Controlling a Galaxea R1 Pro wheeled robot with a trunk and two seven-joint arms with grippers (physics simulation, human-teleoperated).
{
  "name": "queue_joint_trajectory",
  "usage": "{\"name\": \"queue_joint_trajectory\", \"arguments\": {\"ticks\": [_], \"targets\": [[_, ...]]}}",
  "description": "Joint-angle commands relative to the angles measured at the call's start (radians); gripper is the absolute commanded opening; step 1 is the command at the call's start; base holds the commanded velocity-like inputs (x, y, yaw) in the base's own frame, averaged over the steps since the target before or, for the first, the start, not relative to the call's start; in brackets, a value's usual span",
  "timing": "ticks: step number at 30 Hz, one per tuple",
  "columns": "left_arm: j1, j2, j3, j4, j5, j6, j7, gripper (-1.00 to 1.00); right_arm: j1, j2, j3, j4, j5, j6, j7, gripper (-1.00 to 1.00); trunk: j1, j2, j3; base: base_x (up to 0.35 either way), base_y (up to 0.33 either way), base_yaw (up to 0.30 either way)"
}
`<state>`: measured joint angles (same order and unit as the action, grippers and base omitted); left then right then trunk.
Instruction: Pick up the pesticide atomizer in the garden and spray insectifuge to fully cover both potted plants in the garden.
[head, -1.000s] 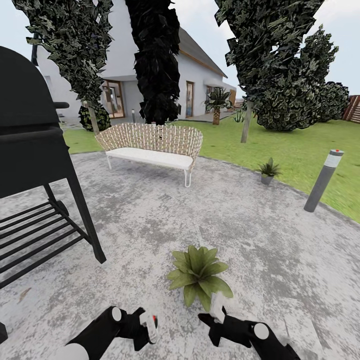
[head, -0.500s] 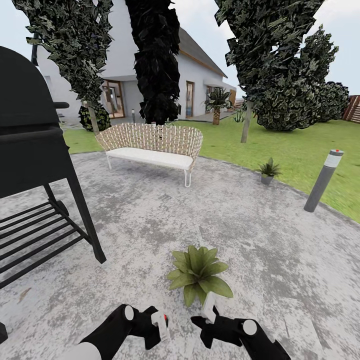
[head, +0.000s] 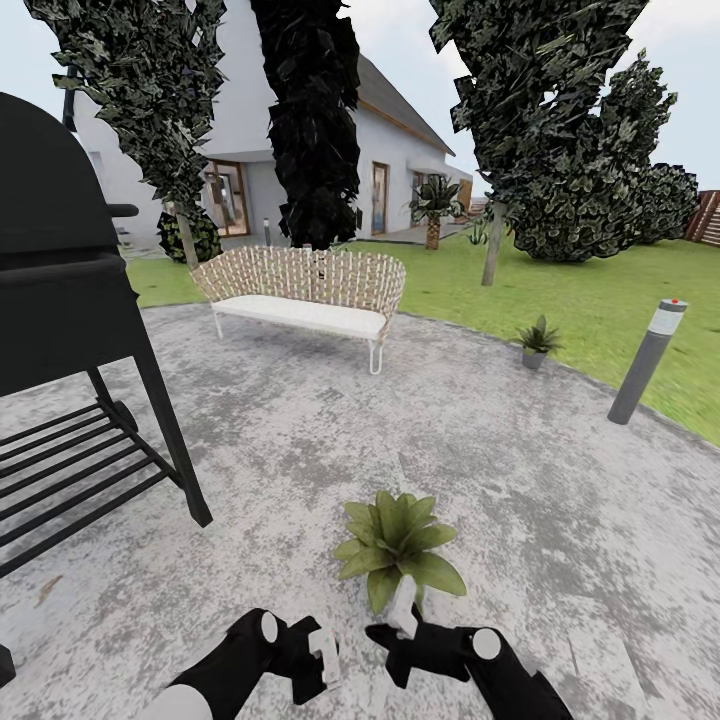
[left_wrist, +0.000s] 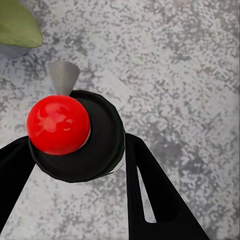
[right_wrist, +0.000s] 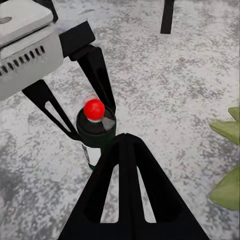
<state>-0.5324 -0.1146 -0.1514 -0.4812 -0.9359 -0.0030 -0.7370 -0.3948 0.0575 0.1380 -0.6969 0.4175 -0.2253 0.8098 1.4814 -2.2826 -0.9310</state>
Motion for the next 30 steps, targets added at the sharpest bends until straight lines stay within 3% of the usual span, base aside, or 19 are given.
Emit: {"name": "queue_joint_trajectory", "arguments": {"ticks": [1, 10, 17, 30], "targets": [[0.0, 0.0, 0.0, -0.002, -0.006, 0.001, -0.004, -1.0, 0.0, 0.0, -0.001, -0.002, 0.01, -0.006, 0.001, -1.0, 0.0, 0.0, -0.001, 0.0, 0.0, 0.0], [0.0, -0.01, -0.001, -0.011, -0.004, 0.029, -0.008, -1.0, 0.0, 0.006, -0.001, -0.007, 0.01, -0.006, 0.006, -1.0, 0.0, 0.0, -0.001, 0.0, 0.0, 0.0], [0.0, -0.011, 0.001, -0.036, -0.004, 0.03, -0.071, -1.0, -0.001, 0.006, -0.001, -0.006, 0.01, -0.006, 0.006, -1.0, 0.0, 0.0, -0.001, 0.0, 0.0, 0.0], [0.0, -0.01, 0.004, -0.039, 0.01, 0.019, -0.081, -1.0, -0.001, 0.006, -0.001, -0.006, 0.01, -0.006, 0.006, -1.0, 0.0, 0.0, -0.001, 0.0, 0.0, 0.0]]}}
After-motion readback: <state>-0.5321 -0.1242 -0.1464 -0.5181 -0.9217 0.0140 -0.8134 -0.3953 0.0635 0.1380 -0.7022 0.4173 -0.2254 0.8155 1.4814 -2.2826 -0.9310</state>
